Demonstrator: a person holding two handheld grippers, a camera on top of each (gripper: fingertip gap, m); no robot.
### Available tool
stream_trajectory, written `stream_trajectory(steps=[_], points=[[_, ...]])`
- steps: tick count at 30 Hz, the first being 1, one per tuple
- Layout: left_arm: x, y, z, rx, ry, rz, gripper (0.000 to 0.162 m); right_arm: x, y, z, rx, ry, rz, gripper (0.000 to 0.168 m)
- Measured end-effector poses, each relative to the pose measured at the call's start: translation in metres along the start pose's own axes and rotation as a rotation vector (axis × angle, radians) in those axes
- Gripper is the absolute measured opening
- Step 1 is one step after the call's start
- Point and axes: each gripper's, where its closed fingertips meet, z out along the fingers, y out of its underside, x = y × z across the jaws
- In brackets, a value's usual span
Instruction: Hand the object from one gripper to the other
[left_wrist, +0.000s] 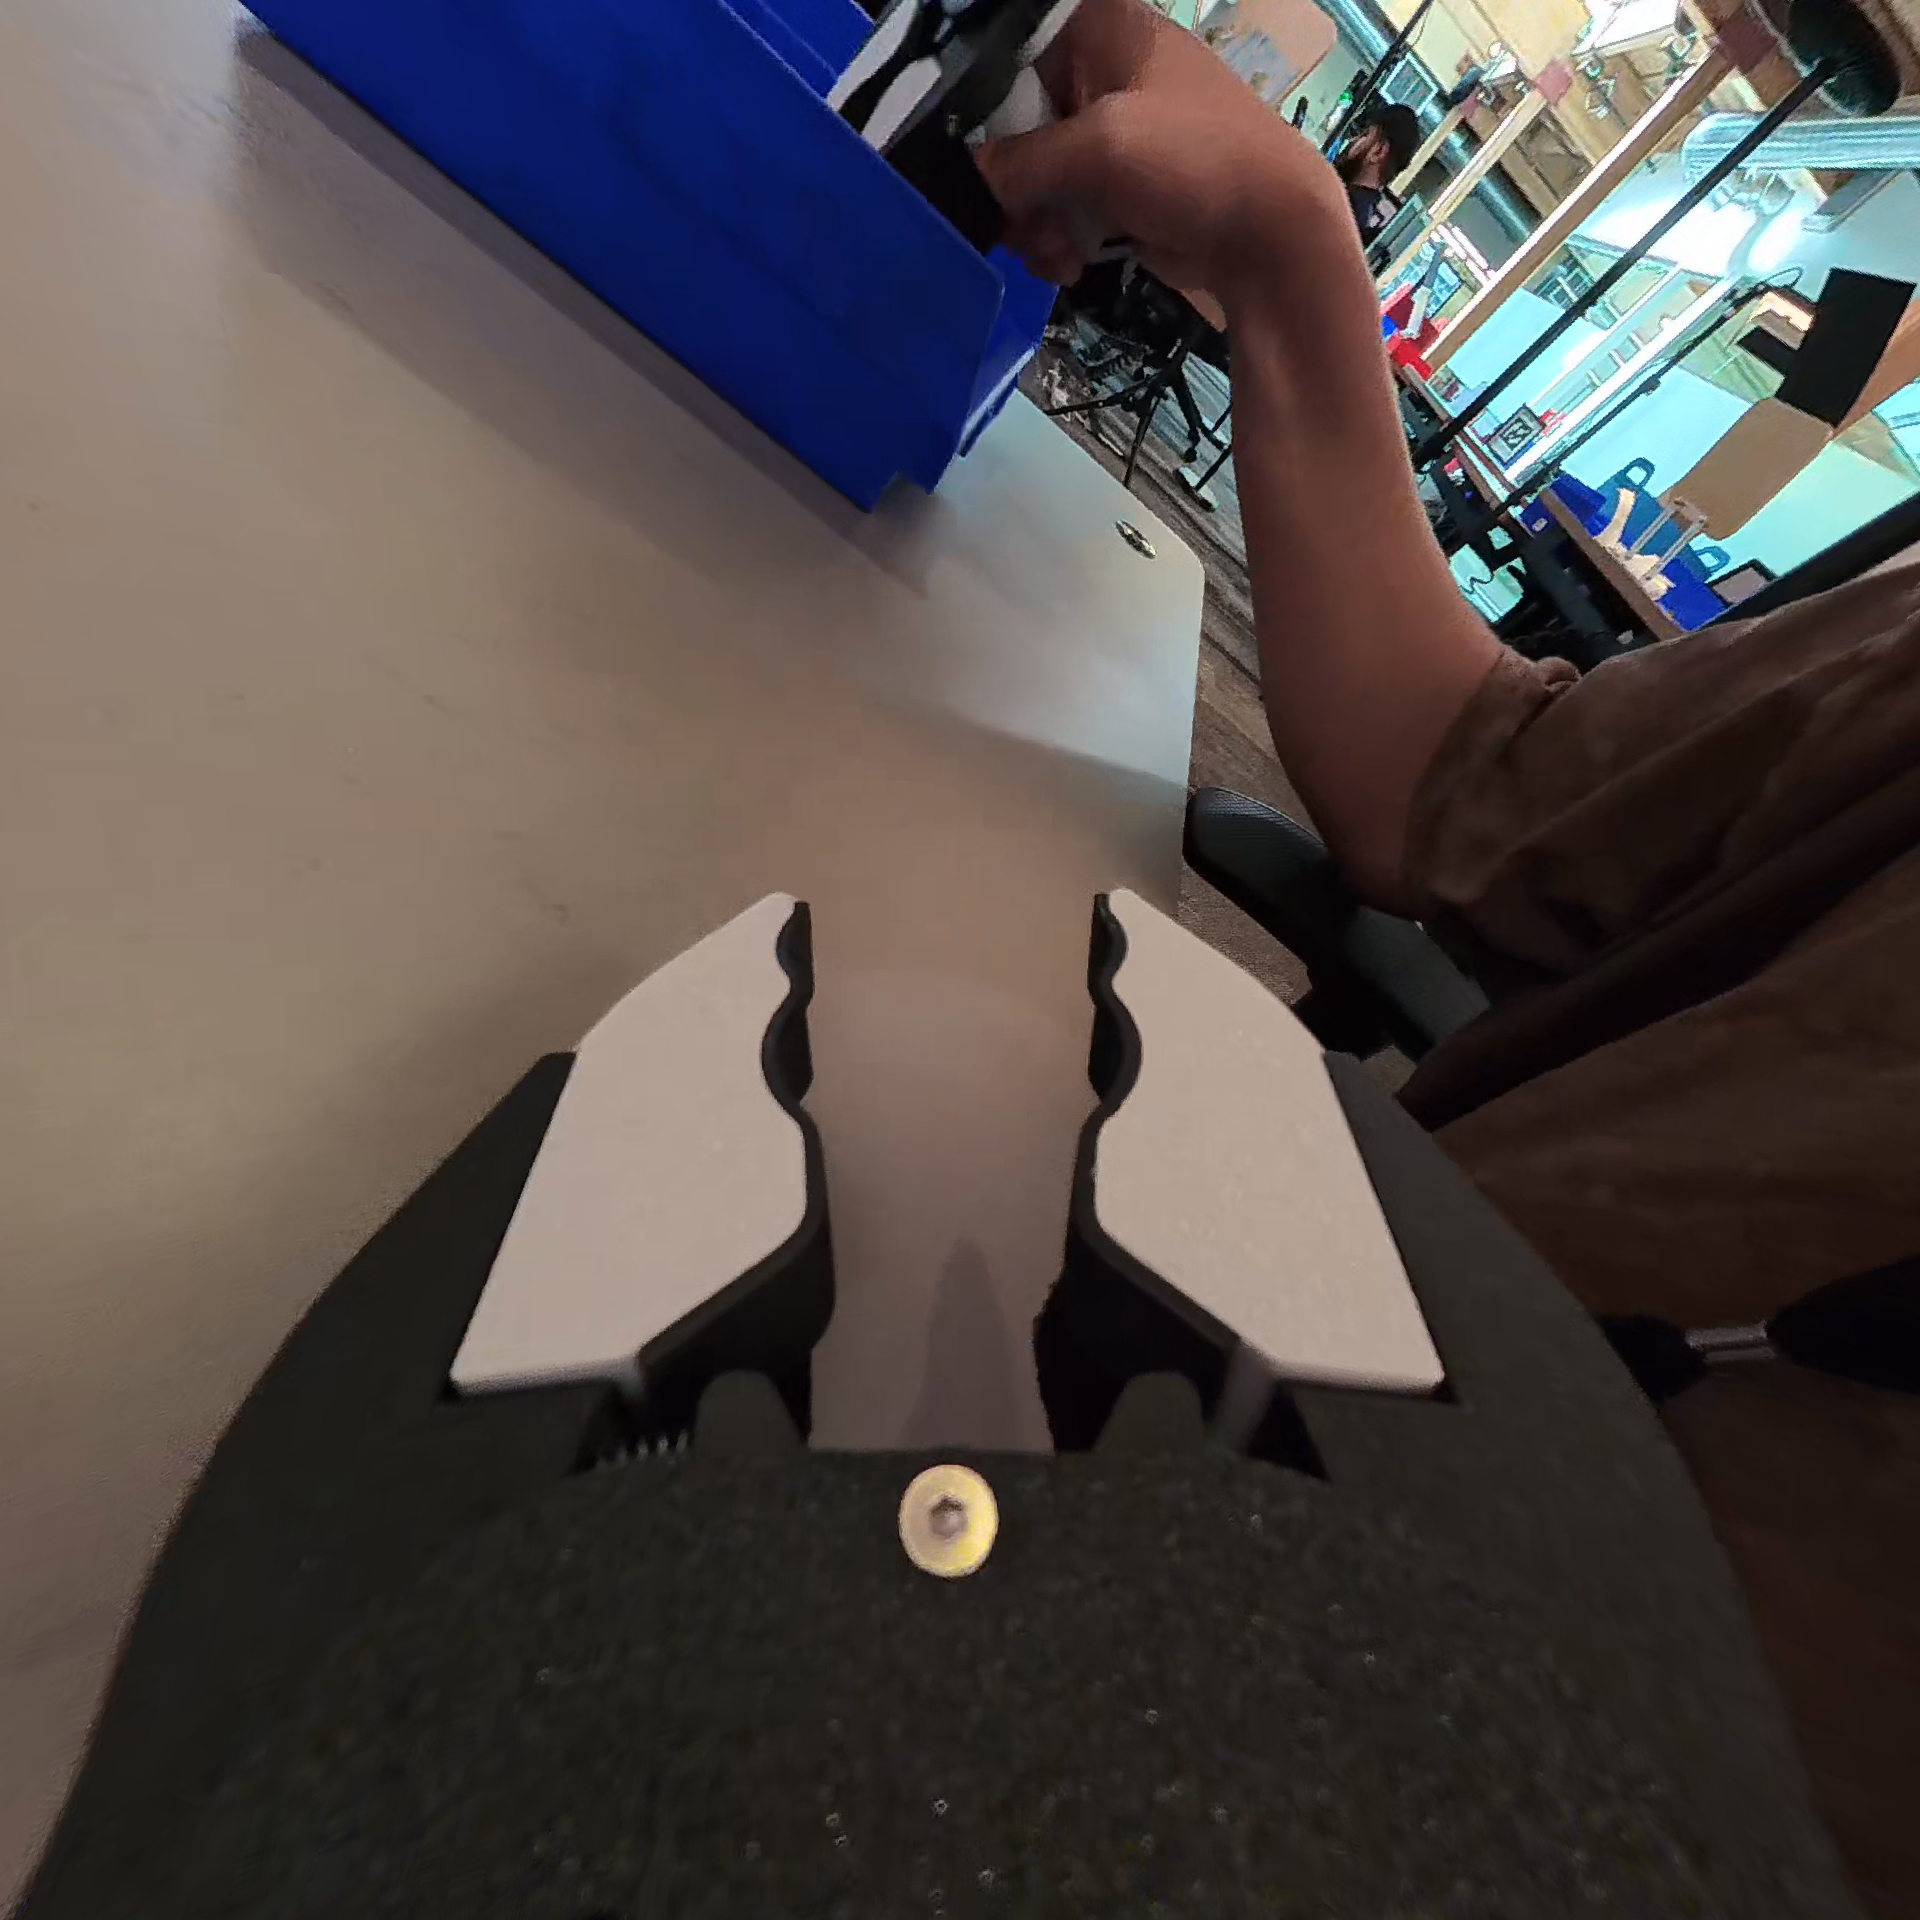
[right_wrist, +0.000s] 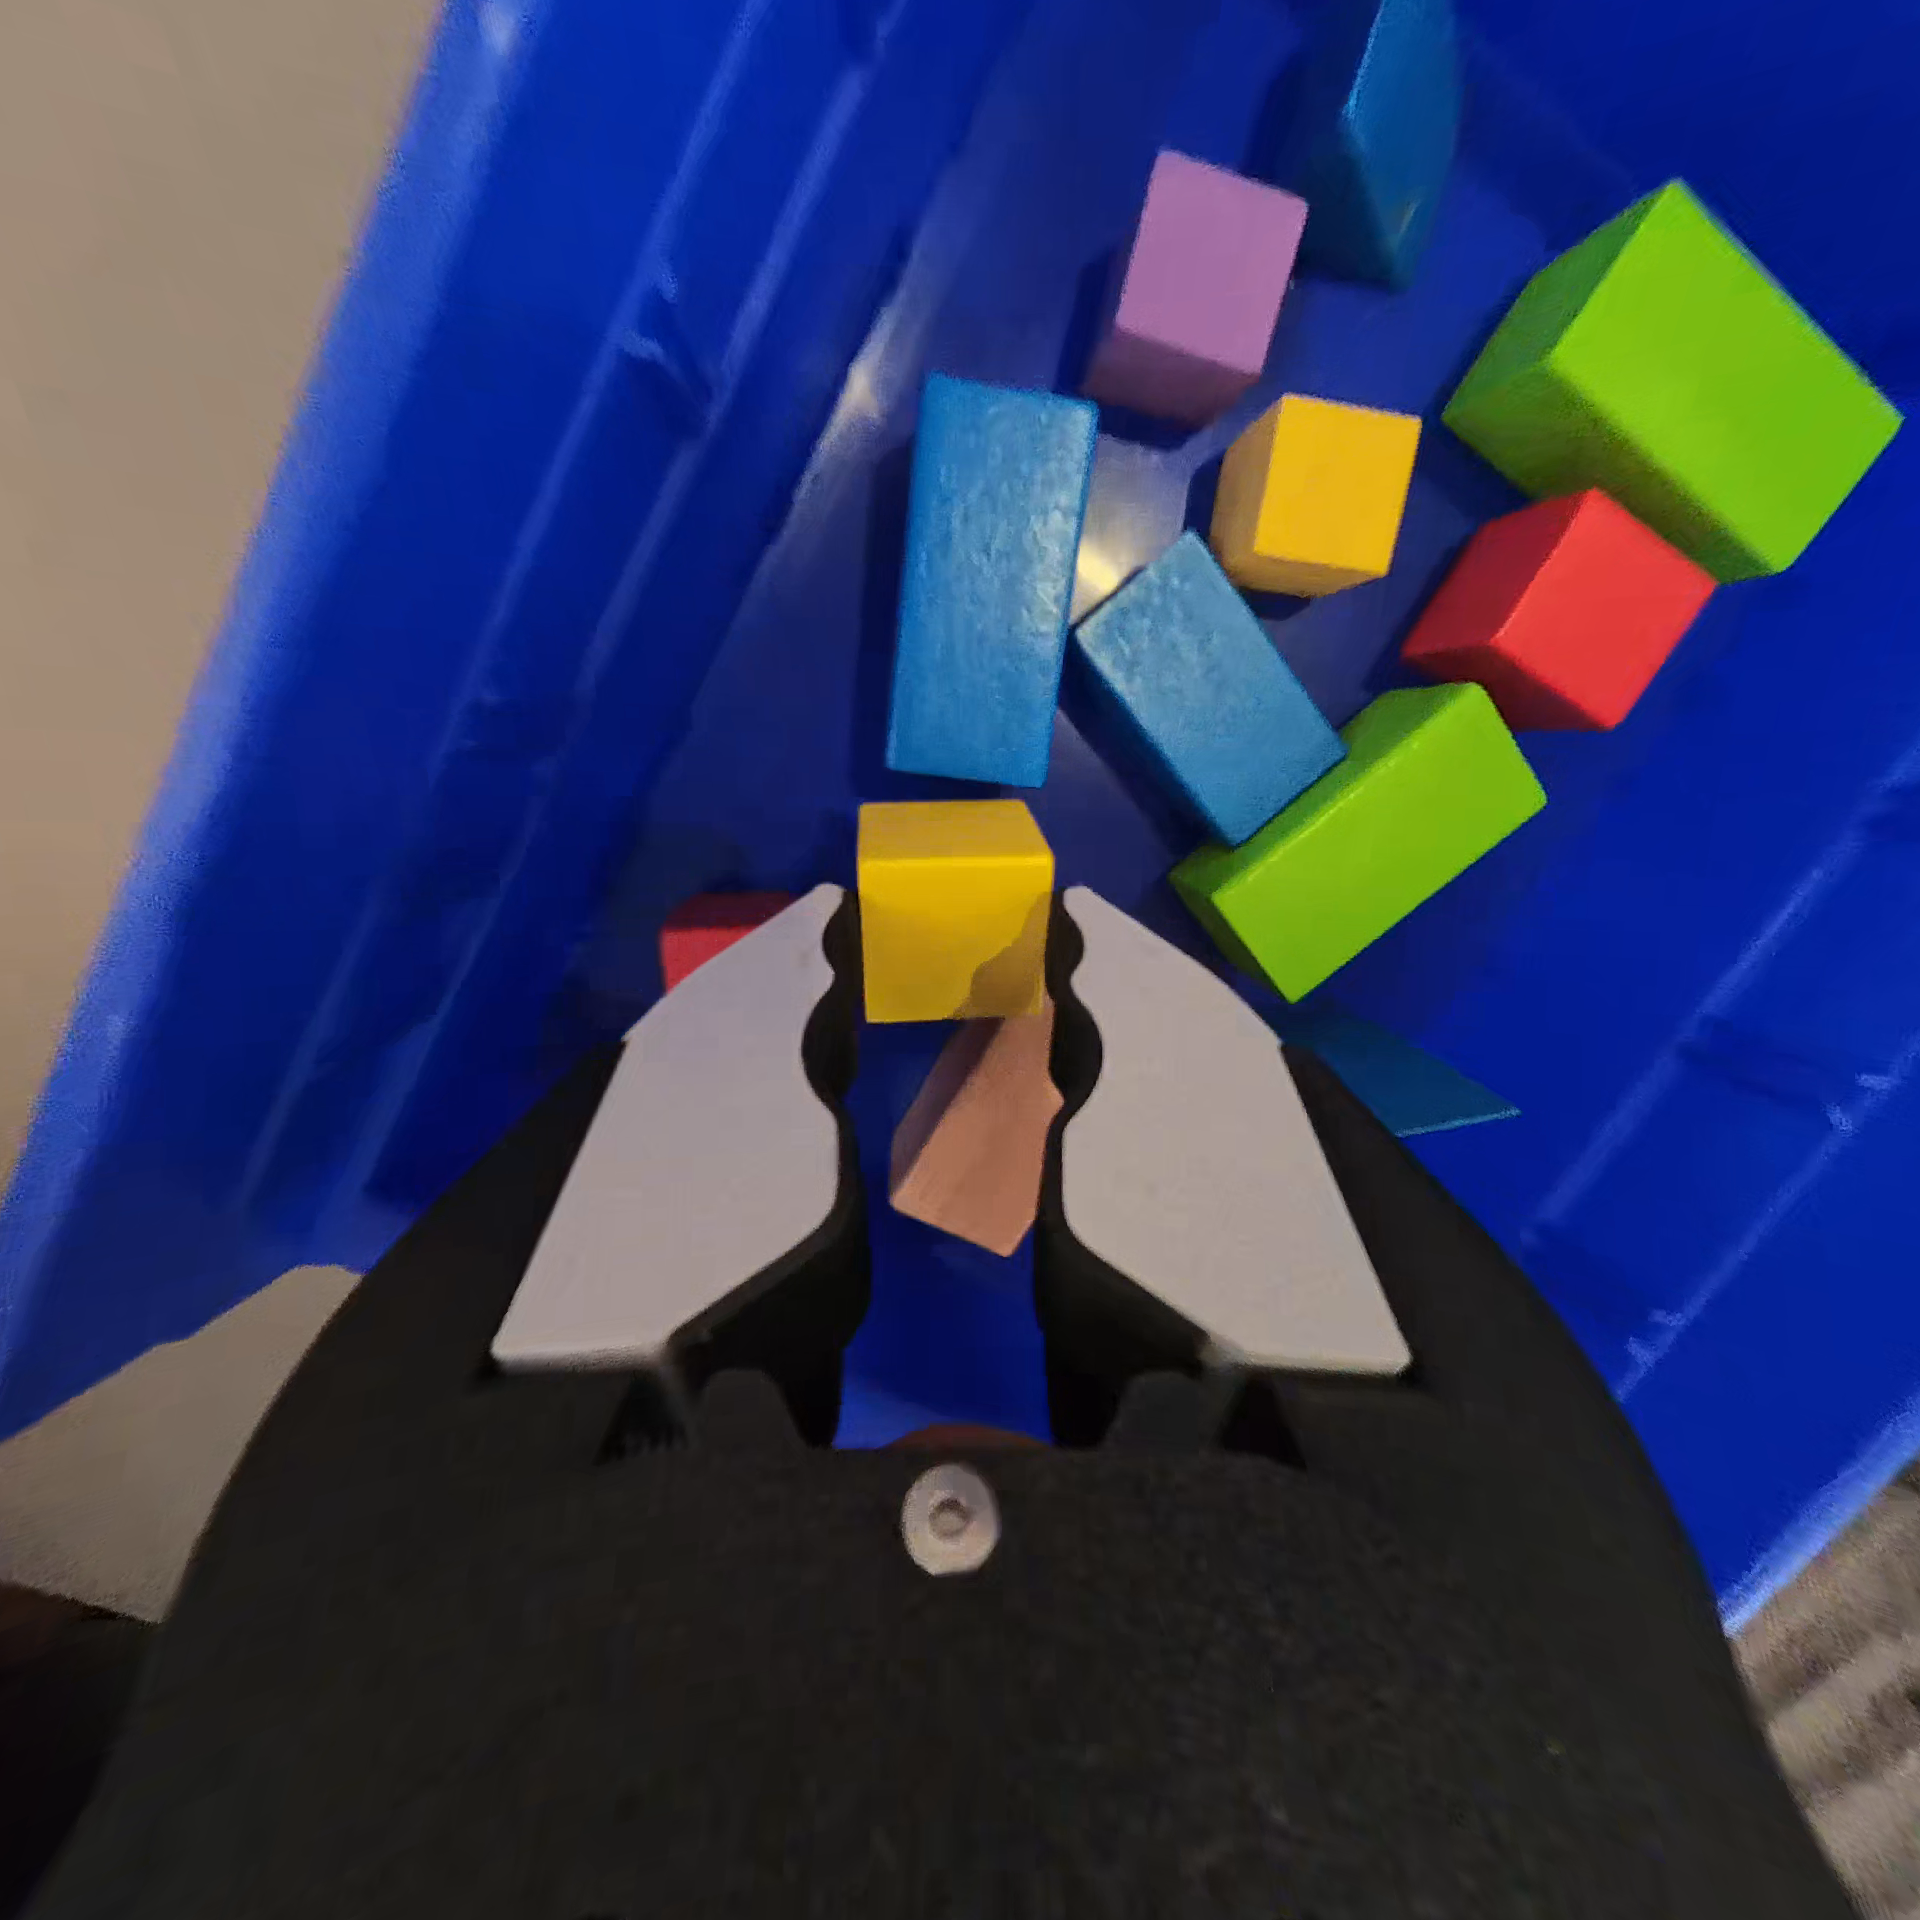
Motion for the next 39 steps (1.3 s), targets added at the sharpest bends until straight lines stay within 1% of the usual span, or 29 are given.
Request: stream_trajectory(steps=[3,6,13,15,16,17,18,20,21,23,25,27,29,31,34,35,36,37,39], points=[[0.002,0.002,0.000,-0.004,0.013,-0.003,0.051,0.006,0.006,0.011,-0.109,0.029,-0.028,0.034],[0.001,0.004,0.000,-0.015,0.005,0.006,0.051,0.012,0.007,0.021,-0.171,0.041,-0.032,0.034],[0.004,0.006,-0.004,-0.010,0.026,-0.030,0.051,0.017,0.004,0.022,-0.173,0.053,0.001,0.034],[0.006,0.007,-0.004,-0.010,0.028,-0.029,0.051,0.022,0.004,0.022,-0.167,0.079,-0.009,0.035],[0.006,0.007,-0.005,-0.012,0.022,-0.024,0.051,0.022,0.002,0.020,-0.149,0.086,-0.023,0.050],[0.006,0.008,-0.006,-0.014,0.012,-0.015,0.051,0.020,-0.002,0.012,-0.099,0.079,-0.035,0.067],[0.006,0.009,-0.007,-0.016,0.002,-0.006,0.051,0.021,-0.006,-0.003,-0.035,0.082,-0.030,0.070],[0.007,0.011,-0.010,-0.027,-0.027,0.014,0.051,0.029,-0.013,-0.052,0.116,0.136,0.024,0.080],[0.007,0.012,-0.013,-0.029,-0.048,0.028,0.051,0.029,-0.017,-0.082,0.224,0.157,0.047,0.076],[0.003,0.020,-0.020,-0.045,-0.109,0.060,0.051,0.021,-0.026,-0.135,0.487,0.176,0.086,0.062],[-0.002,0.033,-0.031,-0.073,-0.172,0.074,0.050,0.003,-0.028,-0.166,0.749,0.160,0.153,0.059],[-0.007,0.044,-0.045,-0.079,-0.222,0.074,0.049,-0.028,-0.019,-0.167,0.931,0.077,0.245,0.059],[-0.009,0.048,-0.059,-0.059,-0.254,0.067,0.049,-0.061,-0.002,-0.147,1.030,0.006,0.347,0.055],[-0.007,0.043,-0.071,-0.024,-0.263,0.066,0.049,-0.086,0.016,-0.123,1.076,0.005,0.391,0.054],[-0.009,0.032,-0.089,-0.010,-0.311,0.118,0.049,-0.099,0.041,-0.104,1.121,0.130,0.398,0.053],[-0.009,0.027,-0.095,-0.014,-0.335,0.140,0.049,-0.103,0.046,-0.102,1.129,0.139,0.411,0.054],[-0.010,0.022,-0.102,-0.018,-0.357,0.164,0.049,-0.109,0.046,-0.104,1.130,0.109,0.404,0.056],[-0.012,0.017,-0.111,-0.027,-0.396,0.184,0.049,-0.114,0.045,-0.108,1.140,0.091,0.382,0.055],[-0.021,0.007,-0.133,-0.059,-0.464,0.184,0.050,-0.113,0.045,-0.111,1.167,0.118,0.359,0.054]])
